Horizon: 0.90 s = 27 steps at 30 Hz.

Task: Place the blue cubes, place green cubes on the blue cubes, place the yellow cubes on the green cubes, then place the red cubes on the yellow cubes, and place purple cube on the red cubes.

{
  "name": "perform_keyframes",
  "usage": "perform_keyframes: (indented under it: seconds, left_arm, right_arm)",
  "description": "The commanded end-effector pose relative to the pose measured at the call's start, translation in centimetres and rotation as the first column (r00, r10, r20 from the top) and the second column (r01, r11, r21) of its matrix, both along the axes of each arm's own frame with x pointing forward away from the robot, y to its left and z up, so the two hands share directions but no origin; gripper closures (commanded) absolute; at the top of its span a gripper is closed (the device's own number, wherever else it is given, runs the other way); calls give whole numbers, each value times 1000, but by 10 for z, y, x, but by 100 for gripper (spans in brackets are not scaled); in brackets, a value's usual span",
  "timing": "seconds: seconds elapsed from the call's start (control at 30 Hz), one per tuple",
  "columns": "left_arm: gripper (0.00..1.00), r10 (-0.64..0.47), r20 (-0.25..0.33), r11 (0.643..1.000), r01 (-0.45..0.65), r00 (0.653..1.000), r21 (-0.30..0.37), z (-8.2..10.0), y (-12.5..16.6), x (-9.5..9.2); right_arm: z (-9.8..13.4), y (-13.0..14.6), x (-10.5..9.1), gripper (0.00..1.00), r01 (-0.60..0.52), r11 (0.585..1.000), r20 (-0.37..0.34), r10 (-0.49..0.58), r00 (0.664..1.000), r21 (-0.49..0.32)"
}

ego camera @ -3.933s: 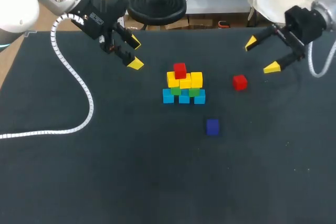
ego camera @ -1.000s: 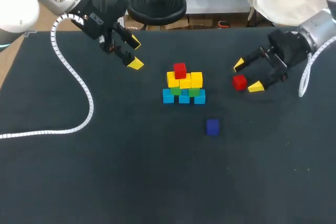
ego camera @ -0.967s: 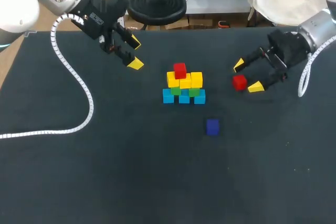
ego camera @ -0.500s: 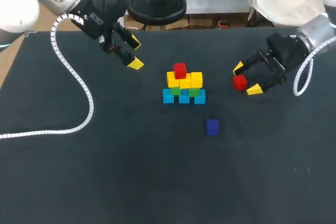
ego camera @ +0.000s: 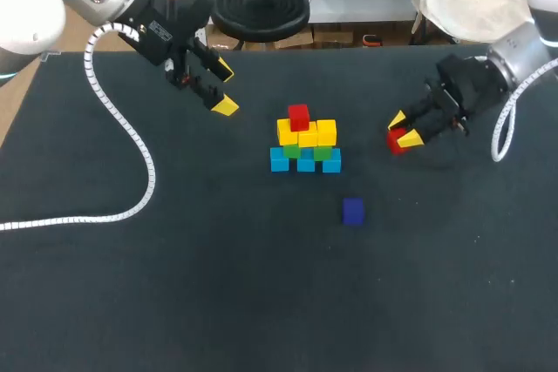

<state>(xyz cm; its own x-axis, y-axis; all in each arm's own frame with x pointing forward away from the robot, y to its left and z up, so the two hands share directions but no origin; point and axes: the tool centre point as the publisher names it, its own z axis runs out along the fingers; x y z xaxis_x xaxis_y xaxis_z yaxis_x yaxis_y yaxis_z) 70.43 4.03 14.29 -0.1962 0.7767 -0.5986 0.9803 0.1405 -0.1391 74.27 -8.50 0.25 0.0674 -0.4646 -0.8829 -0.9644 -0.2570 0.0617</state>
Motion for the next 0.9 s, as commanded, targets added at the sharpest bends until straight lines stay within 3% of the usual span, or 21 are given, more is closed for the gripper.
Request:
perform_keyframes:
  seconds: [0.03,0.37,0.9]
  left_arm:
    - [0,2,0,1000,-2,1000,3,1,0,0]
    - [0,2,0,1000,-2,1000,3,1,0,0]
    - [0,2,0,1000,-2,1000,3,1,0,0]
  right_arm:
    - [15,7,-10,100,19,1000,24,-19,1000,-19]
    - [46,35,-1,100,0,999,68,4,998,-54]
    - [64,51,0,100,-37,999,103,39,994,-28]
